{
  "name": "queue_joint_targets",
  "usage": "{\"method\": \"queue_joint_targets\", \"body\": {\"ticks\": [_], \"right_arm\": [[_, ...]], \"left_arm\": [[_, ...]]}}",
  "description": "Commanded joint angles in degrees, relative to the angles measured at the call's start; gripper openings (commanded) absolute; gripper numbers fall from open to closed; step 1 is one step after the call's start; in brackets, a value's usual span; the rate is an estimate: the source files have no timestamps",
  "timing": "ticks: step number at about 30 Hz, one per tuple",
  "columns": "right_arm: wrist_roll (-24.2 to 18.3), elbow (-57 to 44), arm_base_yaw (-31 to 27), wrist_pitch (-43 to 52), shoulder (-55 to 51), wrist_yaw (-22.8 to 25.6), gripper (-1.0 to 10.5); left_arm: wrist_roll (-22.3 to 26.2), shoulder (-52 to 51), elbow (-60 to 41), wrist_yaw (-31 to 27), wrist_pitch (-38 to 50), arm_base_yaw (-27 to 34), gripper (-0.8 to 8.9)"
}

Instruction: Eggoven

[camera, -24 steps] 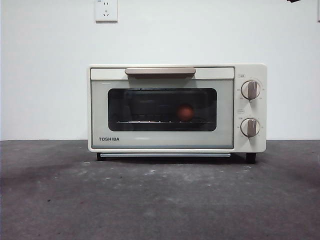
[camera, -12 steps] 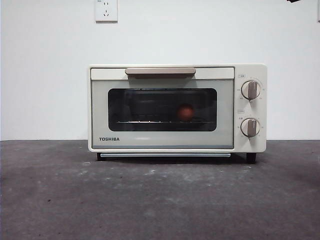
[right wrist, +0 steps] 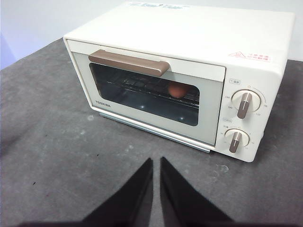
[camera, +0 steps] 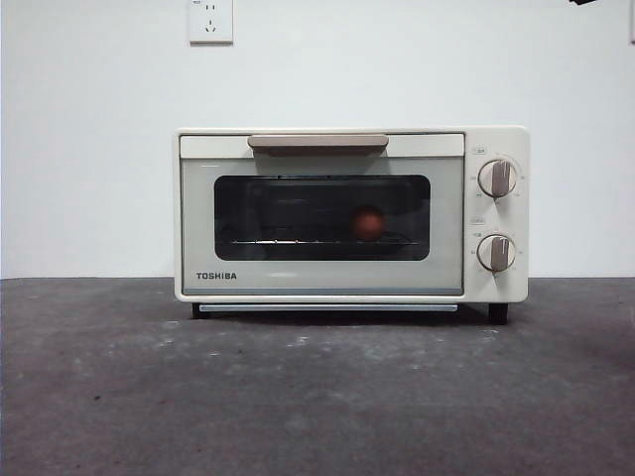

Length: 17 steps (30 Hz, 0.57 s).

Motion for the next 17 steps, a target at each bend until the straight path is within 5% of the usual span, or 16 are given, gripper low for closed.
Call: {"method": "queue_joint_targets", "body": {"ticks": [1, 17], "right_arm": [[-0.5, 0.3, 0.5, 0.7, 0.1, 0.3, 0.0], [-0.5, 0.3, 0.5, 0.7, 0.1, 0.3, 0.0]], "left_arm": [[0.1, -1.4, -1.8, -0.2, -0.4, 0.1, 0.08], [-4.9, -1.7, -3.4, -0.1, -5.5, 0.1, 0.07]]}}
